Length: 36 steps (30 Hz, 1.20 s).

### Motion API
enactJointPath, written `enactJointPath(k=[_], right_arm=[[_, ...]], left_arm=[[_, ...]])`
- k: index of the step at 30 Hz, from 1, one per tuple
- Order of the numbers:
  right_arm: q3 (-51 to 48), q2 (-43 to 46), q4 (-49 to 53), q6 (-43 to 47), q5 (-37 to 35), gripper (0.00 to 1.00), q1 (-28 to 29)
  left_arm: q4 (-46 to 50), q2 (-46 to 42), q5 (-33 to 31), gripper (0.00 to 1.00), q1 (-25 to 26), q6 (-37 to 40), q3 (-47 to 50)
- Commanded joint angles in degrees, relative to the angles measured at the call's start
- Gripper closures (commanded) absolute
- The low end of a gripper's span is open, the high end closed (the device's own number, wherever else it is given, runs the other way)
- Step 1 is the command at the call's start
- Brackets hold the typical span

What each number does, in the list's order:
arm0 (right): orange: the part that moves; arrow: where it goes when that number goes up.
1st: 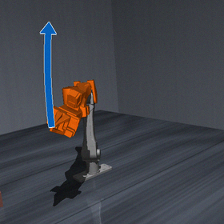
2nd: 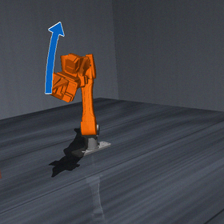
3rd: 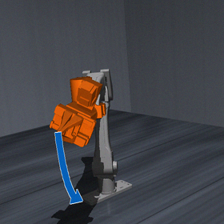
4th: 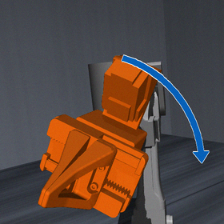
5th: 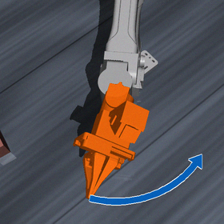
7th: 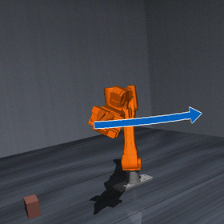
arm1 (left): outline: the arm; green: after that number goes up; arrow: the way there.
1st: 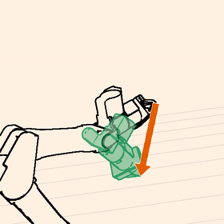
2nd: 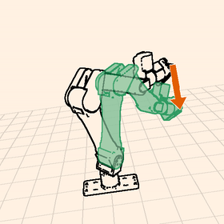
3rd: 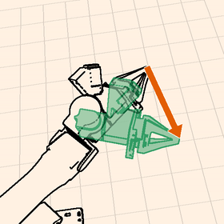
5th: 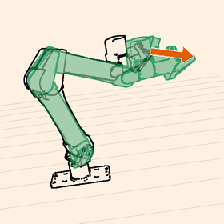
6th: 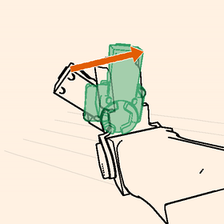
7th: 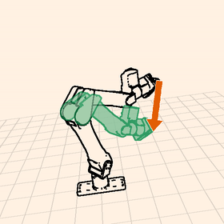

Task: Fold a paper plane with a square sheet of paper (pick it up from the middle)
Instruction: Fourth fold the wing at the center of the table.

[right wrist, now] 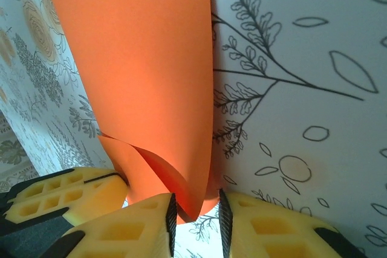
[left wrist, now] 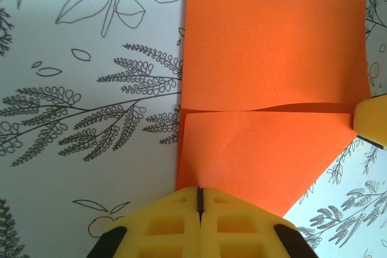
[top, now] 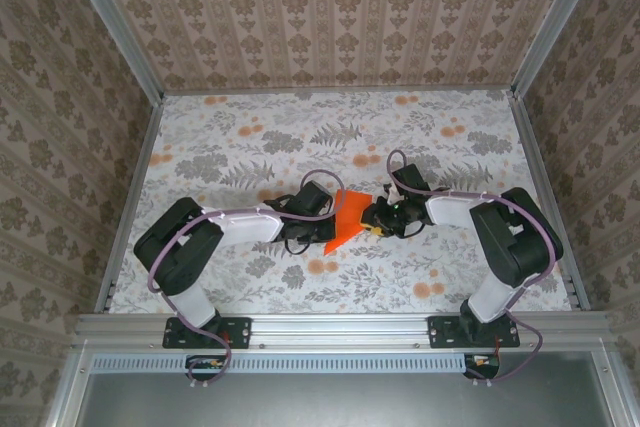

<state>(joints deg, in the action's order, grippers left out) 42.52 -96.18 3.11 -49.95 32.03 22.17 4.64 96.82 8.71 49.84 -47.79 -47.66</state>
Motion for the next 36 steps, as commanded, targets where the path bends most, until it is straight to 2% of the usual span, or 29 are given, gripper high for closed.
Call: enactJointPath(k=[1, 6, 11, 16, 25, 36], right_arm=[[1.25, -1.12, -1.73, -1.21, 1.88, 0.75, 0.31], [1.07, -0.63, -1.57, -1.38, 1.69, 0.76, 0.29], [0.98, 1.88, 3.18, 0.26, -2.79, 0.64, 0.3], [0.31, 3.5, 3.59, 0.67, -3.39, 0.61, 0.16], [0.41, 1.6, 0.63, 0.15, -0.67, 0.69, 0.32], [0.55, -1.2, -2.95, -1.2, 2.23, 0.73, 0.31]], left_arm=[[2.31, 1.58, -0.97, 0.98, 0.4, 0.42, -0.79], [2.39, 1.53, -0.95, 0.98, 0.34, 0.41, -0.78], [2.56, 1.45, -1.17, 0.98, 0.37, 0.42, -0.74], [2.58, 1.49, -1.4, 0.98, 0.43, 0.42, -0.59], [2.47, 1.53, -1.13, 0.98, 0.42, 0.45, -0.67], [2.53, 1.5, -1.04, 0.98, 0.41, 0.46, -0.85]])
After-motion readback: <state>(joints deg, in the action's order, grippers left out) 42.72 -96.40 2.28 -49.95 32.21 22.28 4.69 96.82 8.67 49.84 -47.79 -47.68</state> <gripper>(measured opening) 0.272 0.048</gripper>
